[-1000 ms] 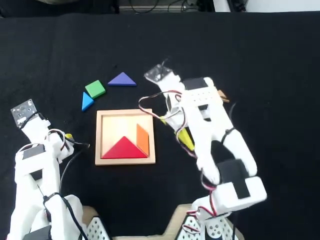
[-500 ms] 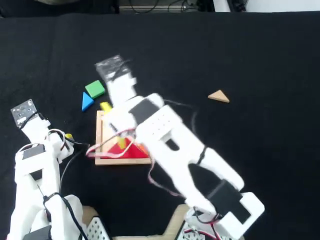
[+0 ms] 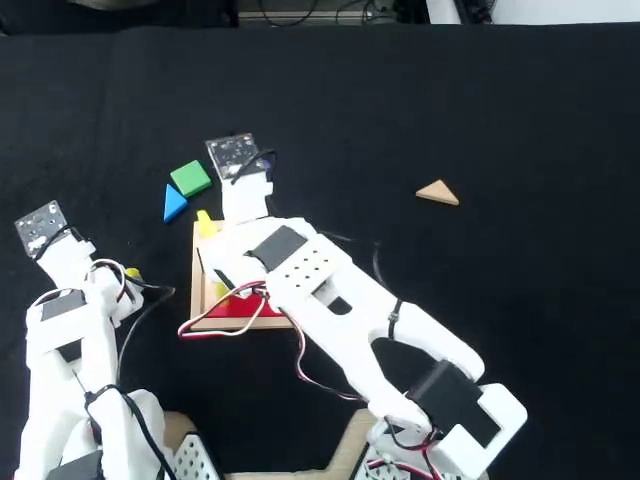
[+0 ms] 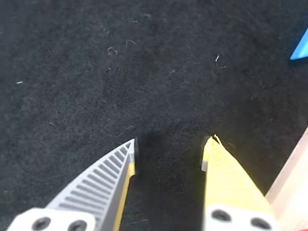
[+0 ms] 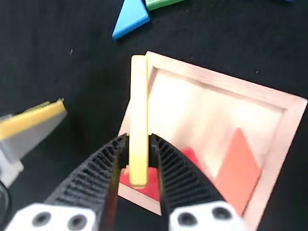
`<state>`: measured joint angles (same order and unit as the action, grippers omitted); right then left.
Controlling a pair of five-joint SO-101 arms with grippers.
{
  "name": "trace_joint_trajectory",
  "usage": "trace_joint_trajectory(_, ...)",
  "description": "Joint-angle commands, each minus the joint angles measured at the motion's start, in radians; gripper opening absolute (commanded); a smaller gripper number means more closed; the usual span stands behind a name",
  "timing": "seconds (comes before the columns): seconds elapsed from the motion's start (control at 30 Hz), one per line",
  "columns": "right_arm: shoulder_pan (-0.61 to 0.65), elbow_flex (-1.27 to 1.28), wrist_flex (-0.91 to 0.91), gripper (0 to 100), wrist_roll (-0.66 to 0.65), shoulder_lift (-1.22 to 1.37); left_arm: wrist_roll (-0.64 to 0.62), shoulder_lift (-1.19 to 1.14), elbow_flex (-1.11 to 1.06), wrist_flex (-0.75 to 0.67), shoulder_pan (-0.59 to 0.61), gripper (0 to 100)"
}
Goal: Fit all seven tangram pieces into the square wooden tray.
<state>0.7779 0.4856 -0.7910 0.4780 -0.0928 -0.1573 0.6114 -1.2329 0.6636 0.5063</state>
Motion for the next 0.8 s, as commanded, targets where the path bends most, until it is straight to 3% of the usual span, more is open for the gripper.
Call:
trace_joint_trajectory(0.0, 0.000, -0.007, 0.034, 1.1, 0.087, -0.048, -0.011, 0.017, 0.051, 0.000, 0.012, 23)
trace_joint_trajectory(0.27, 0.014, 0.053, 0.190, 1.1, 0.169, 0.013, -0.009, 0.017, 0.051, 0.000, 0.012, 23)
trace_joint_trajectory(0.43, 0.017, 0.005, 0.189, 1.1, 0.161, 0.113, -0.008, 0.017, 0.051, 0.000, 0.012, 23)
trace_joint_trajectory(0.77, 0.017, -0.226, -0.063, 3.1, 0.163, 0.202, -0.006, 0.017, 0.051, 0.000, 0.012, 23)
